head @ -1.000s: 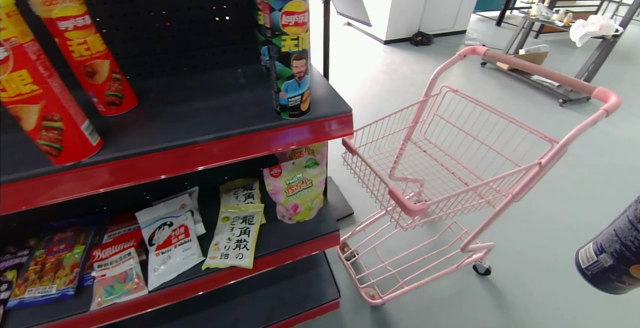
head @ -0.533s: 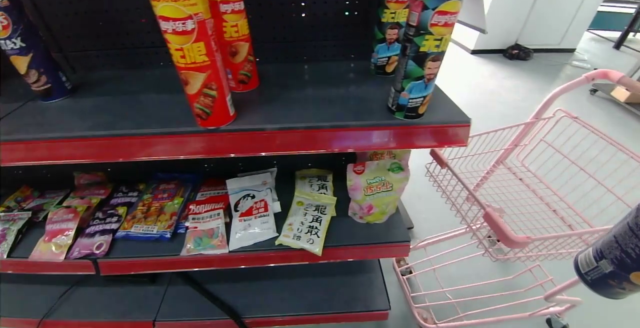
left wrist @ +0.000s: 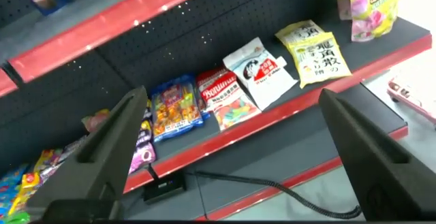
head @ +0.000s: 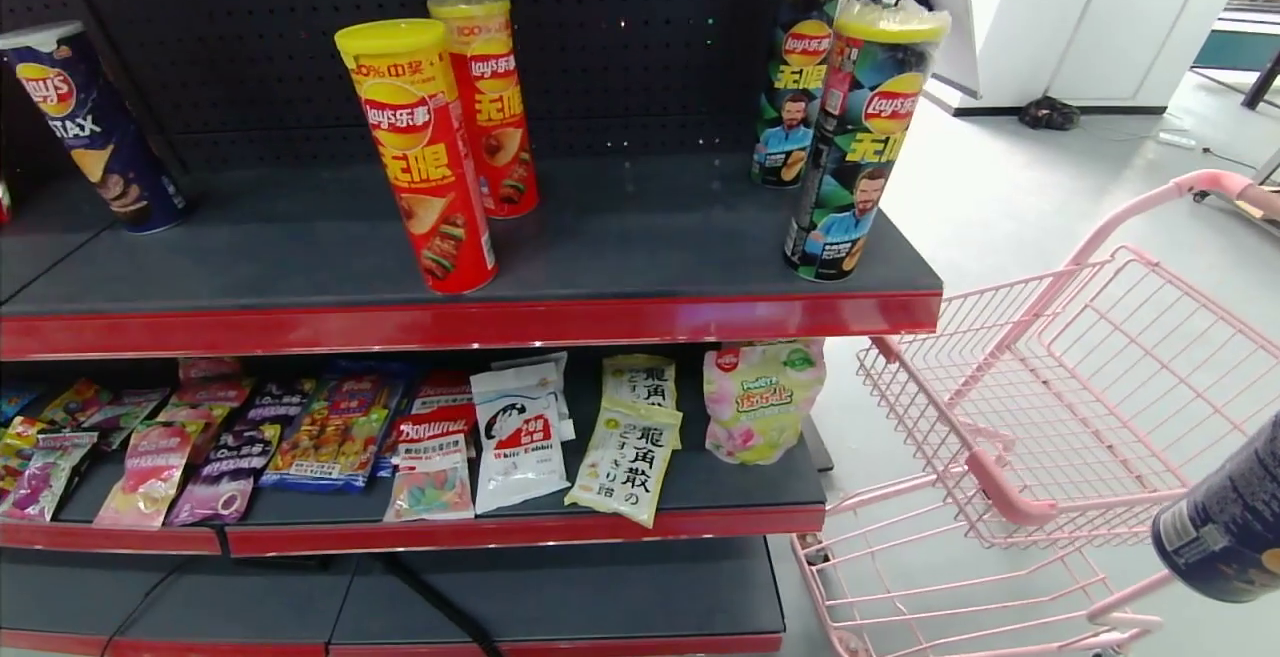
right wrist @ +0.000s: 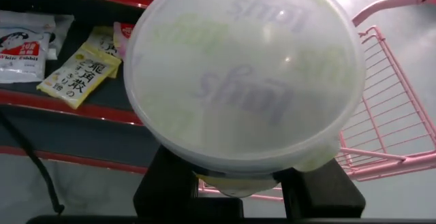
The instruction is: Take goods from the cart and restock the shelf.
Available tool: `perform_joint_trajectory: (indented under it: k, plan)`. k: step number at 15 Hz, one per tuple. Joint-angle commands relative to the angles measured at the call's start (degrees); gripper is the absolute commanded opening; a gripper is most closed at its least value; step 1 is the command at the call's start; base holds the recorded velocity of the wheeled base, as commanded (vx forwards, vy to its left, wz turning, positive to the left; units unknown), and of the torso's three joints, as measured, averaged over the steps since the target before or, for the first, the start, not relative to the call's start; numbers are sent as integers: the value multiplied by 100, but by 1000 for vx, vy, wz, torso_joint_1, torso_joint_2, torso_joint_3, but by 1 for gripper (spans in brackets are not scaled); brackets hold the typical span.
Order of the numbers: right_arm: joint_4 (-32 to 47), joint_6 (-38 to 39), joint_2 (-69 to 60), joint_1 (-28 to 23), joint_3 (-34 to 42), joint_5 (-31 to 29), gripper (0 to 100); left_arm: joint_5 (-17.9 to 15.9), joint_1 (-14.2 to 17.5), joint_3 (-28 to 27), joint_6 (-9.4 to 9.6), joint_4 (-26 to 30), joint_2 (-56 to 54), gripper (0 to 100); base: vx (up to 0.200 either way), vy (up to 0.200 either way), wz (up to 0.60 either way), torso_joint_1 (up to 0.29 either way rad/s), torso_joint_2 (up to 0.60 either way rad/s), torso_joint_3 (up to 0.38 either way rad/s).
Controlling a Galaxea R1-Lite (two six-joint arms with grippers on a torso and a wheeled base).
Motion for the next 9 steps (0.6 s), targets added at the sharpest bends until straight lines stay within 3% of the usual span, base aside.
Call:
perform_joint_trajectory:
  k: [1,5,9]
  plan:
    - [2,-8,31,11,-2,2,0,4,-3,14,1,4,-2,100,0,0,0,203,-579,-364]
    - [2,-8,49,11,-11,2,0,4,-3,5,1,4,-2,100,0,0,0,223,-588,-370]
    - [-7,-17,93,11,-2,2,0,12,-3,-39,1,4,24,100,0,0,0,154,-375,-227]
